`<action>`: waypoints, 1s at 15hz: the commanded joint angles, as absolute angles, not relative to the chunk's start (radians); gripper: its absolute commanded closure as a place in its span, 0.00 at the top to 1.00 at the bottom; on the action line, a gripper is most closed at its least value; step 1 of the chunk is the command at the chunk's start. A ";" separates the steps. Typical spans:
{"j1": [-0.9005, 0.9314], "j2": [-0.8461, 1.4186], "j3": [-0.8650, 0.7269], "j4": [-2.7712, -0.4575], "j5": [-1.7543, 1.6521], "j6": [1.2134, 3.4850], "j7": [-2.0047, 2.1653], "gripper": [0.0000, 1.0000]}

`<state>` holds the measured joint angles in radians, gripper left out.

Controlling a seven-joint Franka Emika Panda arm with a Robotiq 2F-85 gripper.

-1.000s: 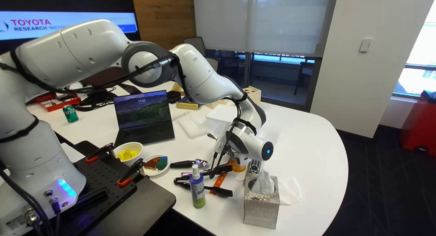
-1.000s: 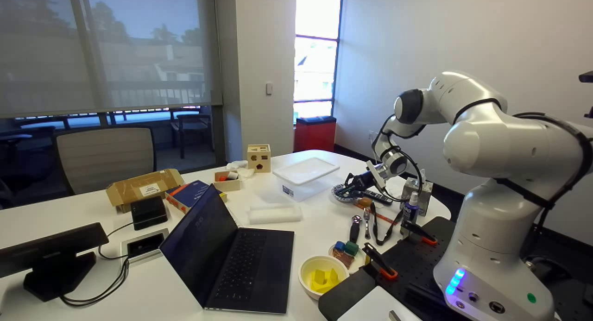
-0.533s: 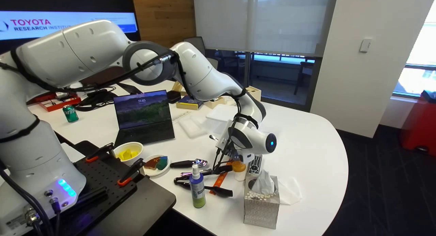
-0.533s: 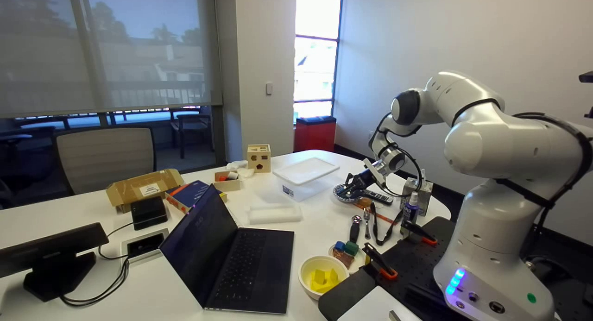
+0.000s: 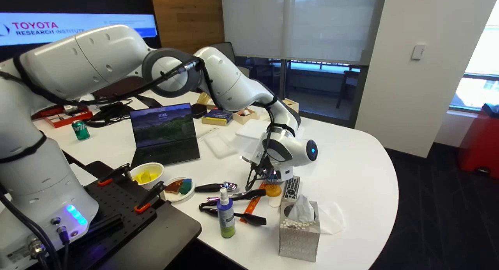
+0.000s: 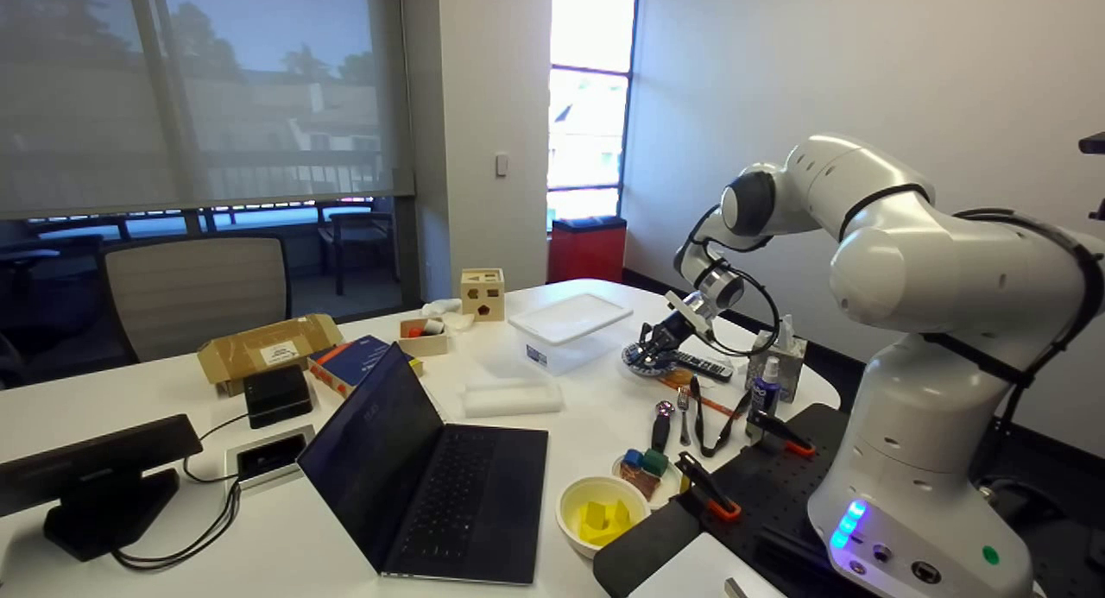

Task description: Use the spoon to stir the bowl

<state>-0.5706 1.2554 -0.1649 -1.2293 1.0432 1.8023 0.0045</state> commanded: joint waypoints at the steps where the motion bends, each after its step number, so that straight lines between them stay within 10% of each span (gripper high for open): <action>1: -0.561 1.251 -0.160 -1.194 1.023 1.839 0.008 0.02; 15: -0.679 1.296 0.009 -1.196 1.271 1.833 -0.330 0.02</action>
